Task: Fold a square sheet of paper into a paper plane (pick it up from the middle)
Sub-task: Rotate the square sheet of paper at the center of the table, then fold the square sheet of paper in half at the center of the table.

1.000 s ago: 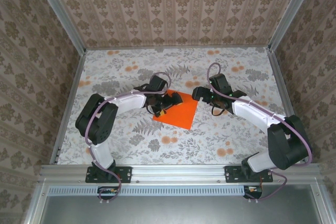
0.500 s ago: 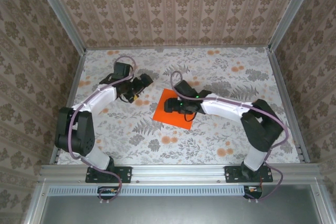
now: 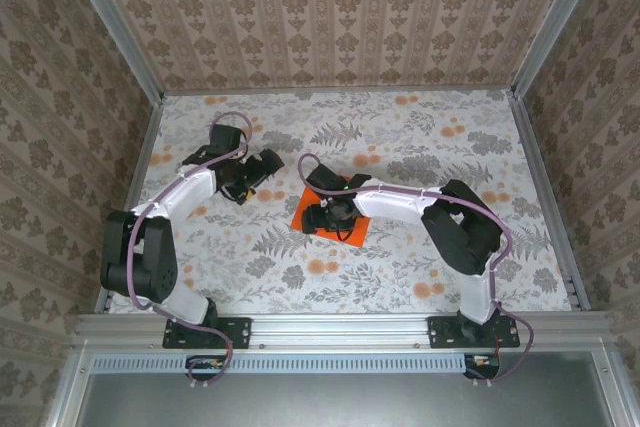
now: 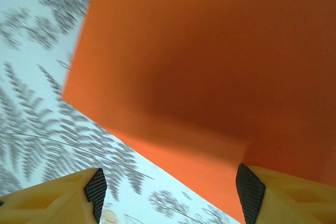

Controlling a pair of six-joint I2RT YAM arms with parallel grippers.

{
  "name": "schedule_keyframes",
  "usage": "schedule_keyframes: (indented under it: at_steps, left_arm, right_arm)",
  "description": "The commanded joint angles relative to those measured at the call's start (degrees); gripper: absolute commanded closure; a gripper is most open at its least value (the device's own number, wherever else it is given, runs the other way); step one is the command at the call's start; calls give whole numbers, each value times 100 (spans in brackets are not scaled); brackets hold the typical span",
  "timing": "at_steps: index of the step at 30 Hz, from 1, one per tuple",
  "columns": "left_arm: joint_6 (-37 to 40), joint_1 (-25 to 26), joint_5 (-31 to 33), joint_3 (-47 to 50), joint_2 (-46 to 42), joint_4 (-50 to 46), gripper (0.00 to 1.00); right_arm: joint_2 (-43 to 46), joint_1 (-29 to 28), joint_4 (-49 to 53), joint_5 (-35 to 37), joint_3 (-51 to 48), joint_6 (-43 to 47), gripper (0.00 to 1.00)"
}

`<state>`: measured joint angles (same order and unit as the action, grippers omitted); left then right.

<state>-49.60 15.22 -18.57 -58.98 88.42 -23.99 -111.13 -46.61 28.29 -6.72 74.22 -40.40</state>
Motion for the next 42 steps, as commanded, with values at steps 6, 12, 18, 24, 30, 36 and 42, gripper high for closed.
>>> schedule_keyframes:
  at_steps: [6,12,18,24,30,36,42]
  left_arm:
    - [169,-46,61,57,74,23,0]
    - [222,-44,34,59,97,52,0]
    - [245,-44,29,45,98,72,0]
    - [313,-46,-42,83,84,84,0]
    - [403,-44,-116,131,61,49,0]
    - [442,-46,-226,172,116,93,0]
    - [435,-44,-280,221,156,163,0]
  right_arm:
    - [196,8,1473,38,-366,1339,29]
    - [1008,277,1863,189,-1046,2189,26]
    - [1462,429,2160,854,-712,1661,18]
    - [1389,468,1768,1628,-405,433,0]
    - [700,543,1647,1783,165,91,0]
    - [115,543,1806,1373,634,10,0]
    - [-202,530,1720,1126,855,-147,0]
